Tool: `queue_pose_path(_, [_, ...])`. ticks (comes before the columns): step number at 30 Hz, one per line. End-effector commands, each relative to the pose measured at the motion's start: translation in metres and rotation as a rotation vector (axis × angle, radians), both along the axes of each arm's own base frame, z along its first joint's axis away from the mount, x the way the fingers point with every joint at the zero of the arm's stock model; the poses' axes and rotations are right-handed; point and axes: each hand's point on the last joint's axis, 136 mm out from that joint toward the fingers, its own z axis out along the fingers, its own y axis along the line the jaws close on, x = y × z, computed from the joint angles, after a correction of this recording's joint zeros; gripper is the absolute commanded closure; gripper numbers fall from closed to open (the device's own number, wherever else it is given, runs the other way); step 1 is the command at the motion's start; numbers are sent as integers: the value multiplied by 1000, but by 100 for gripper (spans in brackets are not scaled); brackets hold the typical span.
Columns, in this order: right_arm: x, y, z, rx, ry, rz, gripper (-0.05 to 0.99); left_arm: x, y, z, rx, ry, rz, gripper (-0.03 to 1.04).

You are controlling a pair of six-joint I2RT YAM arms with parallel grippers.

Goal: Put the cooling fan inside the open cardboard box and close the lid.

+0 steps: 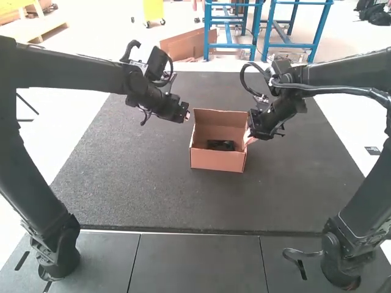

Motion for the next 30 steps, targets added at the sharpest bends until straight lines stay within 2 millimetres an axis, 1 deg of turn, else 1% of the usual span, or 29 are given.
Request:
queue_pose_path(1, [5,5,34,20,-104,20,33,2,8,24,18,-73,29,4])
queue_pose_path(3, [10,6,48,34,-139,17,4,4,9,34,12,-99,36,4])
queue_pose_path(4, [12,5,54,43,-152,15,1,6,11,39,13,-115,45,4])
queue_pose_path(7, [17,2,73,60,-204,7,1,11,10,56,9,-157,56,4])
queue_pose_path(10, [20,-14,89,44,-267,-18,1,19,7,74,-2,-204,66,4])
queue_pose_path(12, [30,-34,98,-7,-338,-77,1,25,3,84,3,-241,67,4])
queue_pose_path(15, [46,-74,110,-106,-450,-180,1,28,-12,89,-5,-254,41,4])
queue_pose_path(19, [58,-114,123,-158,-548,-305,1,31,-33,91,-14,-260,6,4])
queue_pose_path(21, [59,-127,125,-166,-563,-341,1,35,-41,90,-15,-260,-4,4])
queue_pose_path(25, [58,-144,121,-177,-549,-386,1,43,-55,81,-10,-246,-20,4])
queue_pose_path(30, [55,-155,122,-149,-531,-423,1,51,-61,48,1,-183,-28,4])
